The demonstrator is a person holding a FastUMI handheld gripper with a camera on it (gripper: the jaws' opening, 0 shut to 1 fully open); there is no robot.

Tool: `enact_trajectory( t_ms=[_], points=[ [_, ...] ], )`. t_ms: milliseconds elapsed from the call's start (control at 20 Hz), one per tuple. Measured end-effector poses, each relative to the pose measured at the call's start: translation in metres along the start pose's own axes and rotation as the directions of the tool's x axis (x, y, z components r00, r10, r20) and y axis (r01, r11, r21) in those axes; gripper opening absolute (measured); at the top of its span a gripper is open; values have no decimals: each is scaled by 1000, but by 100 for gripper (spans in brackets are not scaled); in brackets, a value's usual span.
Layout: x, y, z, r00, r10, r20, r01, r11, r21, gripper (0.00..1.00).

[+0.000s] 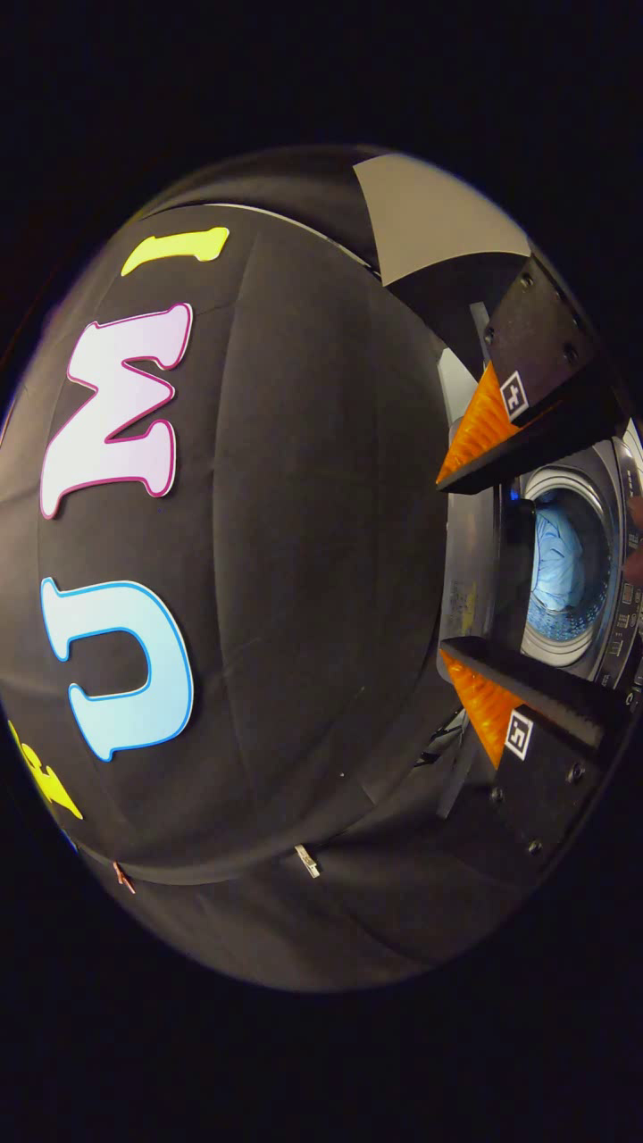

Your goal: Put the clothes into the washing machine and then close the washing machine lid.

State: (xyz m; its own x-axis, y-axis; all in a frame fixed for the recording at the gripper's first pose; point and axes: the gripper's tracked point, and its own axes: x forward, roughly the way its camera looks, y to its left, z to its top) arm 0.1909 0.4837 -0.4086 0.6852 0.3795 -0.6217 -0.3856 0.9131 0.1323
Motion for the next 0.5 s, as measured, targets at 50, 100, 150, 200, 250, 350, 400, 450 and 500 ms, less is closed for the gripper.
enact_trajectory(
  t_ms=[50,100,150,200,250,350,400,450,500],
  points=[
    [-1,0,0,1000,2,11,-2,1000,-4,100],
    [-1,-1,1,1000,7,24,-6,1000,-9,100],
    [-2,0,-1,999,11,34,-10,1000,-12,100],
    [-2,0,-2,999,16,42,-16,1000,-13,100],
    [-3,0,-2,999,21,49,-20,1000,-14,100],
    [-5,1,-3,998,27,62,-26,999,-17,100],
    [-6,1,-5,997,29,66,-28,999,-18,100],
    [-6,0,-6,997,30,69,-29,999,-19,100],
    [-7,1,-6,997,30,69,-28,999,-19,100]
  ],
)
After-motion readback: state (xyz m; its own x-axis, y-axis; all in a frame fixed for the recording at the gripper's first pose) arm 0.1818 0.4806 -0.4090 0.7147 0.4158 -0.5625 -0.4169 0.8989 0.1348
